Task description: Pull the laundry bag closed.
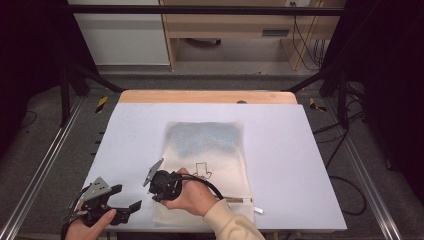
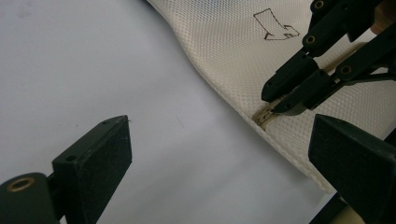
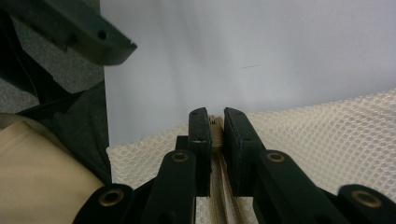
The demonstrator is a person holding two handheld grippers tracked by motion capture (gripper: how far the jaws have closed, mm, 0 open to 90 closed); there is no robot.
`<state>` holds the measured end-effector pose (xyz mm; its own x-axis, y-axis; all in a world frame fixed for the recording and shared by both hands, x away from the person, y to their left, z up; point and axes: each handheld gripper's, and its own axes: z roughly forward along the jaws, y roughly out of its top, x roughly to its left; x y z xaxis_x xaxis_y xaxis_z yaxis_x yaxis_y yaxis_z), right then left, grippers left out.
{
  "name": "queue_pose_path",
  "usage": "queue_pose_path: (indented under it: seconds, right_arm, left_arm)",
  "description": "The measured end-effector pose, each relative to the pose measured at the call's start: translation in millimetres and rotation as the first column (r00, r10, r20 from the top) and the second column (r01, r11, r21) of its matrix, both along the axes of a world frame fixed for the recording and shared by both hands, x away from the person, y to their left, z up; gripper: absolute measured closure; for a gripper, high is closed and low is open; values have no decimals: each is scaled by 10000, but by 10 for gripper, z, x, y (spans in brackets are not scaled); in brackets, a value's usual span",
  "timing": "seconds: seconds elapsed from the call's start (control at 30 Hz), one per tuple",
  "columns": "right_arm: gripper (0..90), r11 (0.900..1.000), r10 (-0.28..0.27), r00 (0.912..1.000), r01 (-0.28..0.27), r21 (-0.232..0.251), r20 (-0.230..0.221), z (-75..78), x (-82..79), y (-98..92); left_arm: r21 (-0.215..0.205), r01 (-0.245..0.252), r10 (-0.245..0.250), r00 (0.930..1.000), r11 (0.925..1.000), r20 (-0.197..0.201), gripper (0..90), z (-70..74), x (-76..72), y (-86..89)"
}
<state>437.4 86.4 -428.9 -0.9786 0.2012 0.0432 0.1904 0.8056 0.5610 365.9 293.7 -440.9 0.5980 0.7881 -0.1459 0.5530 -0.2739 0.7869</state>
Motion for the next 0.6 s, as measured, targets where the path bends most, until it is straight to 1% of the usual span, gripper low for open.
queue_pose_path:
  seconds: [0.07, 0.13, 0.23, 0.37, 0.53, 0.6]
  right_arm:
    - [818, 10000, -20, 10000, 20, 38, 0, 4, 0, -2]
    - [818, 10000, 29, 10000, -29, 77, 62, 7, 4, -6]
    - [818, 10000, -10, 10000, 10, 63, 31, 11, -1, -7]
    - [818, 10000, -2, 10000, 1, 45, 70, 15, -3, -10]
    - [818, 9999, -81, 10000, 81, 140, 5, 24, -3, -16]
    - [818, 9998, -138, 9999, 137, 146, 9, 30, -4, -20]
  left_arm:
    - [9, 87, -87, 10000, 10000, -27, 65, -9, -3, -44]
    - [145, 231, -230, 9997, 9996, -67, 67, -16, -6, -85]
    - [163, 361, -360, 9993, 9992, -66, 69, -22, -11, -142]
    - [-38, 475, -475, 9988, 9989, -84, 72, -22, -23, -195]
    - [38, 590, -590, 9982, 9982, -107, 89, -32, -20, -239]
    - [-2, 619, -619, 9979, 9981, -180, 96, -38, -18, -261]
